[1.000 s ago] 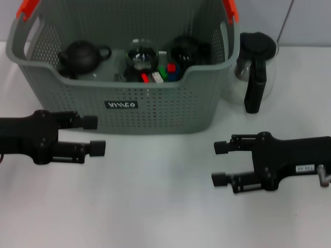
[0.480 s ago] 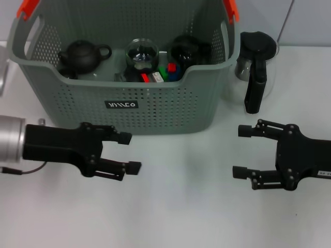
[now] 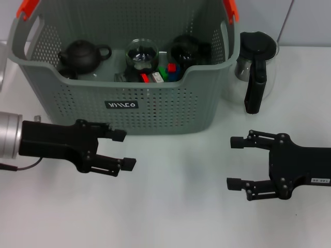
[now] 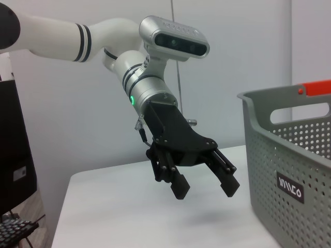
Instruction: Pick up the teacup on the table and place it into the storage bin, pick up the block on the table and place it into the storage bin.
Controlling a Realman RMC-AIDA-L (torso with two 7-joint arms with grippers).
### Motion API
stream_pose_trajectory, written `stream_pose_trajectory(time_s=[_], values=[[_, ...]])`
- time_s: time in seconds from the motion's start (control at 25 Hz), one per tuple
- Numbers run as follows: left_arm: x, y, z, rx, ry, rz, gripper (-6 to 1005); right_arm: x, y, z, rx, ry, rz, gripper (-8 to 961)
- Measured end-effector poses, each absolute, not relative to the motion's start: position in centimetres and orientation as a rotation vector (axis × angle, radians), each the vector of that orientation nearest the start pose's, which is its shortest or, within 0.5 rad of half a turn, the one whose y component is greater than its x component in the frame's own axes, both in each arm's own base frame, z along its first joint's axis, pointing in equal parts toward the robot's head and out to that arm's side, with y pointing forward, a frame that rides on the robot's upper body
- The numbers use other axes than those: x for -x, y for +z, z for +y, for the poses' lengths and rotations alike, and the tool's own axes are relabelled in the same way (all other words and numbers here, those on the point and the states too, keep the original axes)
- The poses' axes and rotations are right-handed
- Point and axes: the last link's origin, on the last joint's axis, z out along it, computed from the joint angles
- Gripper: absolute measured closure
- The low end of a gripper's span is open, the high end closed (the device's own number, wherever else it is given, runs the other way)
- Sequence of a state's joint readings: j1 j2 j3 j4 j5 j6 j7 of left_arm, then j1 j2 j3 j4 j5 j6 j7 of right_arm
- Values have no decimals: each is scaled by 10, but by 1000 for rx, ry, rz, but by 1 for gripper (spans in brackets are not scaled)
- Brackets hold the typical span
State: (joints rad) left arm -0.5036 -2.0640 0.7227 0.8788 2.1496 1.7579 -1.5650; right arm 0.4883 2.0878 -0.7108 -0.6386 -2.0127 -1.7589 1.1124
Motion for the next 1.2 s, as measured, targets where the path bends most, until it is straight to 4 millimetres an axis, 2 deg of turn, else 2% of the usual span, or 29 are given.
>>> stream_pose_trajectory(time_s=[1.2], values=[[263,23,312,2901,-461,-683,155,-252,-13,293,2924,800,248,39]])
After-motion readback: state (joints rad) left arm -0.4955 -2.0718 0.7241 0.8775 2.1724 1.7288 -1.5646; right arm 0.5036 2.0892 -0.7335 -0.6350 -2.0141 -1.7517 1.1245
